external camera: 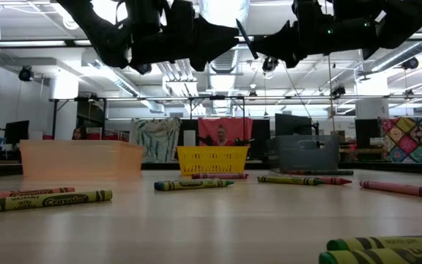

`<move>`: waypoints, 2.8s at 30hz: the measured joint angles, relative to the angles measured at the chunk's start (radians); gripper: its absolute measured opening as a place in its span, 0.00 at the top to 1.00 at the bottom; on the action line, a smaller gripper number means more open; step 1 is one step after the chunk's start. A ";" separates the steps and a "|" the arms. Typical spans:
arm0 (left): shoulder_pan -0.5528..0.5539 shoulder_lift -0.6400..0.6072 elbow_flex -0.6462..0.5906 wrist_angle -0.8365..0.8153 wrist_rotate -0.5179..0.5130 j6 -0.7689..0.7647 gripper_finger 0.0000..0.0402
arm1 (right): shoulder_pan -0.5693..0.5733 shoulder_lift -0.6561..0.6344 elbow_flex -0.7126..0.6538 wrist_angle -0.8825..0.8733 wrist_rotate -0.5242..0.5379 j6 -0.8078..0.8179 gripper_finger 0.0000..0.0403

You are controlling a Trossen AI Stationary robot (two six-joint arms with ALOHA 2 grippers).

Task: Sort crayons
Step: Put the blue crayon into the orange bin

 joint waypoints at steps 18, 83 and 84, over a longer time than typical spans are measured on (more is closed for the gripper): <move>0.000 0.001 0.000 0.076 -0.002 0.014 0.58 | 0.000 0.000 0.006 -0.005 0.000 -0.015 0.98; 0.051 -0.408 0.080 -1.249 -0.814 0.360 0.99 | -0.002 0.000 0.006 -0.049 0.178 0.028 0.67; 0.067 -0.415 0.080 -1.307 -0.848 0.358 0.99 | -0.001 0.000 0.006 -0.050 0.178 0.029 0.67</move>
